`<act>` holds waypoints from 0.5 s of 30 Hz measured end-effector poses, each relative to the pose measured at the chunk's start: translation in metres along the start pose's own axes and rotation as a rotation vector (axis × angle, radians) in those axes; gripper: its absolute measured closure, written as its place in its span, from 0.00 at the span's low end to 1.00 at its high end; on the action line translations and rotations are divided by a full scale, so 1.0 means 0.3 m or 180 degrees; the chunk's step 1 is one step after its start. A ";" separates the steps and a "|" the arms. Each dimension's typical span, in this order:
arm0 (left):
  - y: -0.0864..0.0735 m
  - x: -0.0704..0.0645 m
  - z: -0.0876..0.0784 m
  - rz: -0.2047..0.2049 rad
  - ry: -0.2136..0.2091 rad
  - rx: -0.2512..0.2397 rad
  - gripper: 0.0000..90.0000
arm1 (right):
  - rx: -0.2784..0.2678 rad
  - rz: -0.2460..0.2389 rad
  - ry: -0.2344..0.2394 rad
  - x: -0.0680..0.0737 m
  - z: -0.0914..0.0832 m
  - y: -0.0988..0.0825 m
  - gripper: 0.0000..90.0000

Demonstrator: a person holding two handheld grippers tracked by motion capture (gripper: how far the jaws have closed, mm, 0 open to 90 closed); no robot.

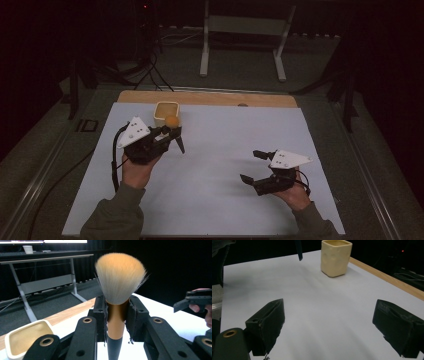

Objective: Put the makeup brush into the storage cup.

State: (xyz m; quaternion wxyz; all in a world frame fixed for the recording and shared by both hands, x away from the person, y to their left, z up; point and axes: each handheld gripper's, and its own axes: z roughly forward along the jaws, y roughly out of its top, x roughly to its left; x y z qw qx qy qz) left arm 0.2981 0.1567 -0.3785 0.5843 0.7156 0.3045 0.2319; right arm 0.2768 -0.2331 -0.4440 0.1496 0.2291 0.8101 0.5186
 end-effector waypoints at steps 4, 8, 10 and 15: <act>0.006 0.015 0.000 0.0034 0.0072 0.0017 0.81 | -0.0013 0.0017 -0.0059 -0.005 -0.027 -0.017 0.12; 0.007 0.035 0.002 0.0026 0.0139 0.0017 0.81 | -0.0020 0.0050 -0.0076 -0.010 -0.050 -0.035 0.12; 0.008 0.046 0.003 0.0012 0.0179 0.0006 0.81 | -0.0021 0.0054 -0.0097 -0.012 -0.062 -0.045 0.12; 0.014 0.066 0.004 0.0020 0.0249 0.0012 0.81 | -0.0044 0.0107 -0.0144 -0.012 -0.092 -0.065 0.12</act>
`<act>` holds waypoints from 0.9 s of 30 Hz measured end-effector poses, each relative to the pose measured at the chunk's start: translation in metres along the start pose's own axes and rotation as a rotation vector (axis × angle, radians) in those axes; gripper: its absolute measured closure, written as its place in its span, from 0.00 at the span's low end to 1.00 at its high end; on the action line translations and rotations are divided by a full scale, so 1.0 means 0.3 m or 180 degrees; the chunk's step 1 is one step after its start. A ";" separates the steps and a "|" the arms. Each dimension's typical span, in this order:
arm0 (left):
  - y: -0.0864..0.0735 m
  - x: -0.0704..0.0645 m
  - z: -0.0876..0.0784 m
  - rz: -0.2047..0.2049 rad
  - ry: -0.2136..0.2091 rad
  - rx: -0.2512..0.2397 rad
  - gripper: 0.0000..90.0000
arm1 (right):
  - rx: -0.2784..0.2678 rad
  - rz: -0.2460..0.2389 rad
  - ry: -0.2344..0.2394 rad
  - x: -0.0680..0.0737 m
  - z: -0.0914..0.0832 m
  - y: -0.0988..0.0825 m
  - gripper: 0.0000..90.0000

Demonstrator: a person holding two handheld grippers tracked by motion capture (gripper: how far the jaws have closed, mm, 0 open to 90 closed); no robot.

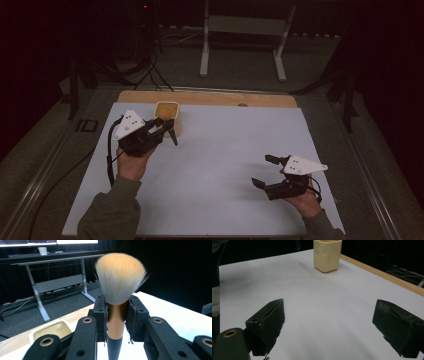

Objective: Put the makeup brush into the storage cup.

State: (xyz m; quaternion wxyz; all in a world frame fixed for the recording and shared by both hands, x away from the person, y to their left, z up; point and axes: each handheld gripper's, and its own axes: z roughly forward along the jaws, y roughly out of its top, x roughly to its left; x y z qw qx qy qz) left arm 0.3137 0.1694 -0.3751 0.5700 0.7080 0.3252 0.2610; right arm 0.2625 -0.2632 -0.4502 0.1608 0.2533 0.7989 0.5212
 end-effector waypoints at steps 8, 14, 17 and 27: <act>-0.001 0.029 0.016 -0.0026 0.0078 0.0002 0.81 | -0.0049 0.0042 -0.0068 -0.004 -0.026 -0.024 0.12; 0.011 0.056 0.027 -0.0014 0.0161 0.0017 0.81 | -0.0034 0.0058 -0.0111 -0.003 -0.029 -0.036 0.12; 0.020 0.070 0.033 0.0013 0.0199 0.0045 0.81 | -0.0037 0.0045 -0.0127 -0.002 -0.034 -0.036 0.12; 0.038 0.104 0.053 0.0034 0.0305 0.0070 0.81 | -0.0071 0.0059 -0.0160 -0.003 -0.050 -0.040 0.12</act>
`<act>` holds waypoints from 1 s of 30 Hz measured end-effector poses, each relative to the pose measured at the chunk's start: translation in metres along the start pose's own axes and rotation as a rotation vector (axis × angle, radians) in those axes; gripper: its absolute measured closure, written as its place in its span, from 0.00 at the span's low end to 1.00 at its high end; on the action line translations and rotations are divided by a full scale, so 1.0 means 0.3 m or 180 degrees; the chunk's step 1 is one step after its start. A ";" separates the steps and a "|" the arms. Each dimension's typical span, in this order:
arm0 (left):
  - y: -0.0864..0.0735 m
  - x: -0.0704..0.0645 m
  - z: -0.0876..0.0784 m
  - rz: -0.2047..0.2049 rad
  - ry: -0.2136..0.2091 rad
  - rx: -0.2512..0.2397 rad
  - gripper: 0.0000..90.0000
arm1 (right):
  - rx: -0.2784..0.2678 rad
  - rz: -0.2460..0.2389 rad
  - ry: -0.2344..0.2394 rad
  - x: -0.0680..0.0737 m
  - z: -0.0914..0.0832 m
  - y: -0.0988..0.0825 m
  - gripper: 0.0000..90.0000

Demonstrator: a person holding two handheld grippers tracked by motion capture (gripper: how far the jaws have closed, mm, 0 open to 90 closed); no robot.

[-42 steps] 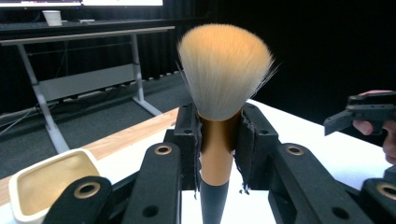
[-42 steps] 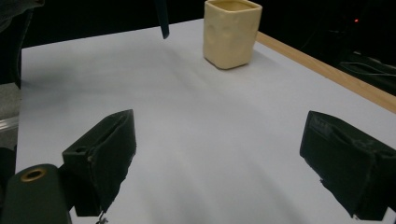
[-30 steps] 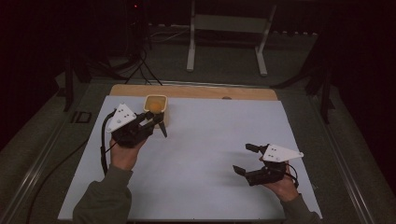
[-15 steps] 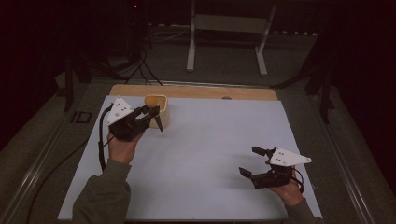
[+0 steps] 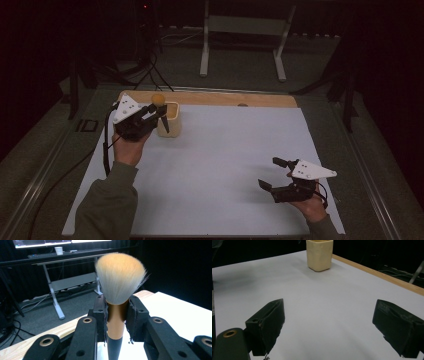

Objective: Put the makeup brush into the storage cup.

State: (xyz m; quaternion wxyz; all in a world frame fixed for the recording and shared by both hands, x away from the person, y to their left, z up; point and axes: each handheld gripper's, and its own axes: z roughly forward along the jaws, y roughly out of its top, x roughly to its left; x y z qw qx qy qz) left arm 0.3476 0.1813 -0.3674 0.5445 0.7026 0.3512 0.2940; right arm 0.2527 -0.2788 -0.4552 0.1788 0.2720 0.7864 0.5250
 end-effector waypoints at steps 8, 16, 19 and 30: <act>0.001 0.020 0.023 -0.0013 0.0036 0.0021 0.81 | 0.0024 0.0005 0.0009 0.001 0.002 -0.005 0.12; 0.013 0.034 0.032 -0.0018 0.0078 0.0027 0.81 | 0.0024 0.0012 0.0007 0.000 0.001 -0.007 0.12; 0.020 0.039 0.034 -0.0018 0.0100 0.0025 0.81 | 0.0025 0.0017 0.0010 -0.001 0.002 -0.008 0.12; 0.036 0.071 0.031 -0.0084 0.0182 -0.0021 0.81 | 0.0032 0.0021 0.0009 -0.005 0.004 -0.011 0.12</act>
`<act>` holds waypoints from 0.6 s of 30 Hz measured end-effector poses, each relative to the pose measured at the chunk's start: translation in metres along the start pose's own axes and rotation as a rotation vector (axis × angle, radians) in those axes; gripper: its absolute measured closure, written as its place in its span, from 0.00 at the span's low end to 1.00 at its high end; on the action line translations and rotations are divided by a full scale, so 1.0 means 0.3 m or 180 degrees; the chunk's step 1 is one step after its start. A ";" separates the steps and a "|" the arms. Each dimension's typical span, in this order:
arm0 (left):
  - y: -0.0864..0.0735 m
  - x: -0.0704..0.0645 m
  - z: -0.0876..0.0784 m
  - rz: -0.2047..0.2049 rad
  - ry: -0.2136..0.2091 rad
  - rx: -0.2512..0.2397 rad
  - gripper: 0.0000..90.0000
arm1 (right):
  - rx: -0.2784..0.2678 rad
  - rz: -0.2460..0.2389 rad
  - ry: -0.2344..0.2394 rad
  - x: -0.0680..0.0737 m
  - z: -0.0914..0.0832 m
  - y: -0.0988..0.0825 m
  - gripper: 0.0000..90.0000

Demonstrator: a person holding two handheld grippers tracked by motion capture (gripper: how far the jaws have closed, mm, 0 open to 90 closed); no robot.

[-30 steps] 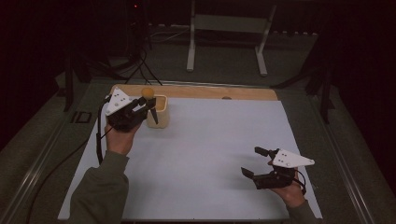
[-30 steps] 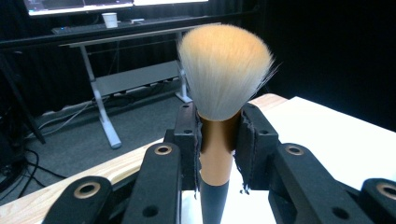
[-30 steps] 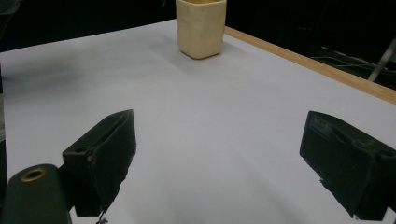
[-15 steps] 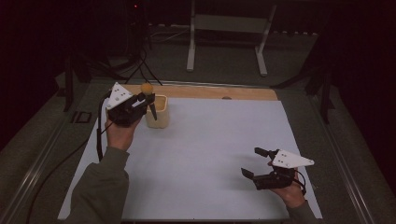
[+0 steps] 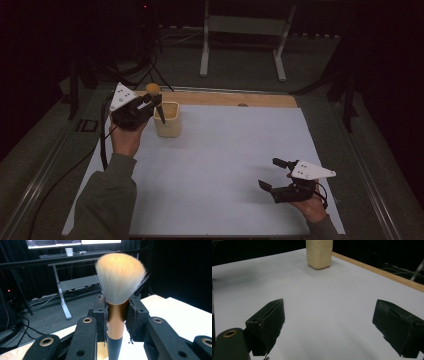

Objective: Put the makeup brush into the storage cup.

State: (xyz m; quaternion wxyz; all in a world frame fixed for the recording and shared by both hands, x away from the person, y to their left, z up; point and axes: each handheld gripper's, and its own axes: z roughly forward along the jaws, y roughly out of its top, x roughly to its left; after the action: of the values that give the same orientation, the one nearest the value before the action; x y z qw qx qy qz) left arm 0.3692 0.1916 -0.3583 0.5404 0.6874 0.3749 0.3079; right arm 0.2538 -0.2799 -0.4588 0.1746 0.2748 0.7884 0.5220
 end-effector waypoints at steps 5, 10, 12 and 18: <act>0.005 0.013 0.001 -0.0038 0.0031 -0.0021 0.81 | 0.0003 0.0002 -0.0007 0.001 0.000 0.000 0.12; 0.011 0.023 0.007 -0.0057 0.0058 -0.0020 0.81 | 0.0001 -0.0003 -0.0004 0.000 -0.001 0.000 0.12; 0.013 0.025 0.010 -0.0066 0.0067 -0.0023 0.81 | 0.0002 0.0003 -0.0004 0.000 -0.003 0.000 0.12; 0.020 0.033 0.022 -0.0073 0.0107 -0.0024 0.81 | 0.0003 0.0005 0.0001 0.001 -0.003 0.000 0.12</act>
State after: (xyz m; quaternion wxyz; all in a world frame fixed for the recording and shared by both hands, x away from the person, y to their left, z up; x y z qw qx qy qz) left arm 0.3809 0.1959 -0.3538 0.5402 0.6758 0.3906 0.3146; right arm 0.2530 -0.2803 -0.4583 0.1739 0.2754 0.7884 0.5218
